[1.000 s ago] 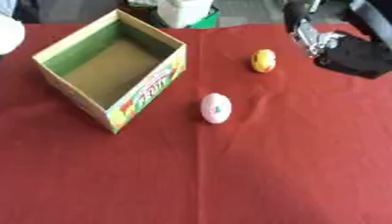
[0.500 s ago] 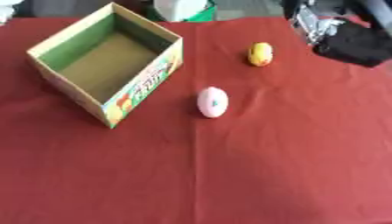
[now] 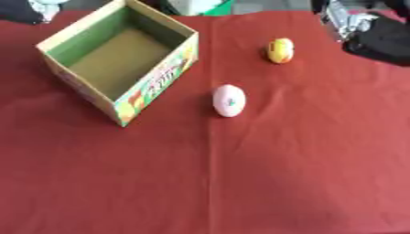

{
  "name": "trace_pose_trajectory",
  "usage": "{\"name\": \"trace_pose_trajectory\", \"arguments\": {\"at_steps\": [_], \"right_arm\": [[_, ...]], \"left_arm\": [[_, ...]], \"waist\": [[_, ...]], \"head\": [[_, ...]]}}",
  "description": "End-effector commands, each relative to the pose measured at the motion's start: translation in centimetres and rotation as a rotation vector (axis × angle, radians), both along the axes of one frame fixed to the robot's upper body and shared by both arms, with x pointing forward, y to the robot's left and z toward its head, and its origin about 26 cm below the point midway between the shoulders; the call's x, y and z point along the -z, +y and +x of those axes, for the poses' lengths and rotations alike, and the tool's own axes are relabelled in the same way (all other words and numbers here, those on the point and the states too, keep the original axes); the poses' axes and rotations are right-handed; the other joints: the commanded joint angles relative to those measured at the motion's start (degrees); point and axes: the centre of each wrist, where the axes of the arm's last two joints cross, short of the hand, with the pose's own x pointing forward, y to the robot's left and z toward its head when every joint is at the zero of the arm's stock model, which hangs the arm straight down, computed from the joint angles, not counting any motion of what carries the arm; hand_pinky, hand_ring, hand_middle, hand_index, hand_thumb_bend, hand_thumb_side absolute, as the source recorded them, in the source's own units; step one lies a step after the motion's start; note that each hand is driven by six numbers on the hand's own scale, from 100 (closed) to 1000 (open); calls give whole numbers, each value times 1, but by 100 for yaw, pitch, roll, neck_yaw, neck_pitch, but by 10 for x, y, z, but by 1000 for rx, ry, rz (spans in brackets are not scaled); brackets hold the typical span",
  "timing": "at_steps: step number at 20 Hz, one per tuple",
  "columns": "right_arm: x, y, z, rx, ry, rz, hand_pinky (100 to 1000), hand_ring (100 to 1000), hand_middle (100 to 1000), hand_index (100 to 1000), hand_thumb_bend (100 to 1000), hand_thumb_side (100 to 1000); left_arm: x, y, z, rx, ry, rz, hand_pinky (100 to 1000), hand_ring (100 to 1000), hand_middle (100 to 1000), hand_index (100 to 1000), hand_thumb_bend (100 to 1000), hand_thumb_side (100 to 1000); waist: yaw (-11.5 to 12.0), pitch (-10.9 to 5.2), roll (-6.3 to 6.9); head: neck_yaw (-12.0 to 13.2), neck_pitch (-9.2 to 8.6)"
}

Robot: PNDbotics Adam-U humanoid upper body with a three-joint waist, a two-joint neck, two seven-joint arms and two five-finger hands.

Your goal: Pick up objects on the table and place them in the box.

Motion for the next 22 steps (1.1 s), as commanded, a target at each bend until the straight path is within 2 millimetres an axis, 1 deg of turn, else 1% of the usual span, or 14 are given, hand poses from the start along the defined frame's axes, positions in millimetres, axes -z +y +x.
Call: {"name": "trace_pose_trajectory", "arguments": {"at_steps": [1,6,9,10,13,18,19,21,22], "right_arm": [[-10,1,-4,-11,-31,-9,863,1000,910,934,100,1000],[-12,3,-4,-23,-37,-3,863,1000,910,934,100,1000],[-13,4,-4,-30,-41,-3,863,1000,910,934,100,1000],[-13,5,-4,-32,-42,-2,863,1000,910,934,100,1000],[-14,6,-4,-36,-45,-3,863,1000,910,934,100,1000],[-16,7,-4,-46,-52,-2,863,1000,910,934,100,1000],[-17,8,-4,-48,-52,-3,863,1000,910,934,100,1000],[-18,9,-4,-51,-53,-6,864,1000,911,934,100,1000],[-18,10,-4,-52,-54,-9,865,1000,911,934,100,1000]], "left_arm": [[-5,-7,7,14,-8,15,498,636,629,686,100,597],[7,-23,23,39,52,32,508,647,638,693,100,608],[18,-28,35,31,89,34,518,659,649,702,100,618],[23,-29,38,27,106,36,525,669,661,717,100,629],[35,-28,48,14,175,63,564,723,711,757,100,652],[46,-26,55,-9,245,116,640,830,795,824,109,685],[47,-25,55,-14,255,126,662,853,816,844,141,695],[48,-24,56,-25,263,148,702,895,852,895,250,724],[48,-23,56,-31,262,157,712,910,866,916,326,755]], "waist": [[-25,-92,-4],[-79,-67,-9],[-122,-41,-5],[-138,-30,-4],[-170,2,1],[-189,29,21],[-190,30,24],[-187,26,28],[-184,23,28]], "head": [[20,-119],[20,-220],[29,-266],[34,-280],[35,-303],[5,-300],[-2,-298],[-11,-284],[-12,-273]]}}
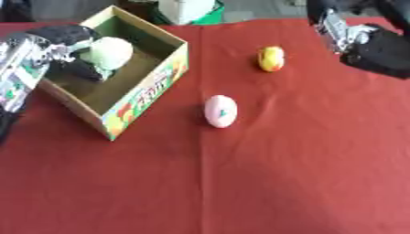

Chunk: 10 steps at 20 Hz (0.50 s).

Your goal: Pick up objects on the table and place them in the box.

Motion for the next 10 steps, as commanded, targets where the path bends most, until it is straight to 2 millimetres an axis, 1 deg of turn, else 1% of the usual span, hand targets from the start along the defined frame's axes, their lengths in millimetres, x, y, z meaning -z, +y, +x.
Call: {"name": "trace_pose_trajectory", "arguments": {"at_steps": [1,2,3,6,8,10], "right_arm": [[-11,3,-5,-11,-32,-19,866,1000,911,934,100,1000],[-12,4,-5,-14,-35,-25,866,1000,912,934,100,1000],[-13,6,-5,-16,-37,-32,866,1000,912,934,100,1000],[-17,11,-5,-16,-41,-50,868,1000,914,933,100,1000],[-19,15,-5,-15,-41,-69,871,1000,919,934,100,1000],[-22,19,-5,-11,-41,-100,873,1000,921,934,100,1000]], "left_arm": [[-15,2,-1,-12,-29,33,719,924,883,943,408,787],[-15,2,-1,-14,-29,38,720,933,892,964,497,816],[-15,2,-2,-13,-33,44,724,942,898,972,552,830],[-19,2,-4,-18,-64,56,727,956,908,995,680,866],[-23,2,-7,-26,-102,65,725,955,906,996,711,874],[-29,2,-10,-38,-156,70,728,960,910,1000,721,880]], "waist": [[-1,-117,0],[1,-120,1],[4,-125,0],[17,-144,-7],[29,-161,-15],[53,-184,-27]], "head": [[-21,-12],[-21,-6],[-26,3],[-39,33],[-48,63],[-56,93]]}}
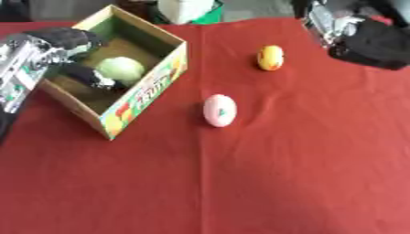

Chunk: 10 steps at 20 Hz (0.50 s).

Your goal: Pick up objects on the table and place them in the box.

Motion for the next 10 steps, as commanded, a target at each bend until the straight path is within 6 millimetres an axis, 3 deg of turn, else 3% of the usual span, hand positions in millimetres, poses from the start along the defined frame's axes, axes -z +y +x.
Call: {"name": "trace_pose_trajectory", "arguments": {"at_steps": [1,4,7,10], "right_arm": [[-12,6,-5,13,-31,-62,874,1000,922,934,100,1000],[-16,16,-6,23,-24,-126,878,1000,922,938,100,1000],[-17,26,-6,38,10,-193,883,1000,921,946,131,1000],[-14,33,0,58,66,-236,885,1000,918,945,175,1000]], "left_arm": [[-24,5,-8,-16,-114,3,729,957,910,1000,744,886],[-32,4,-13,-10,-162,-16,729,957,911,1000,808,925],[-40,3,-20,7,-198,-39,724,949,904,1000,994,1000],[-49,3,-27,18,-240,-79,722,943,896,991,1000,1000]], "waist": [[19,-184,-25],[55,-218,-46],[96,-250,-66],[131,-273,-78]], "head": [[-23,74],[-46,115],[-67,152],[-78,161]]}}
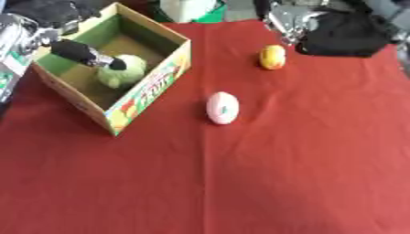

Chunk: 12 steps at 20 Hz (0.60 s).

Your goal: Pick up objects on the table and place them in the box.

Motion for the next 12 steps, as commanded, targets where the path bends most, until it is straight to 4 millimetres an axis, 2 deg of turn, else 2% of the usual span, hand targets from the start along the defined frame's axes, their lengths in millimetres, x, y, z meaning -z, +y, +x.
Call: {"name": "trace_pose_trajectory", "arguments": {"at_steps": [1,7,12], "right_arm": [[-2,4,4,38,30,-55,885,1000,918,946,182,1000],[15,8,23,72,145,-103,886,1000,921,958,211,1000],[31,12,33,80,220,-131,888,1000,926,970,230,1000]], "left_arm": [[-24,8,-11,6,-86,-43,721,941,895,989,1000,1000],[-46,9,-29,57,-185,-149,714,922,881,981,995,1000],[-71,11,-56,112,-351,-246,711,905,868,970,981,1000]], "waist": [[21,-162,-7],[69,-171,-24],[129,-169,-19]], "head": [[-27,33],[-58,1],[-111,16]]}}
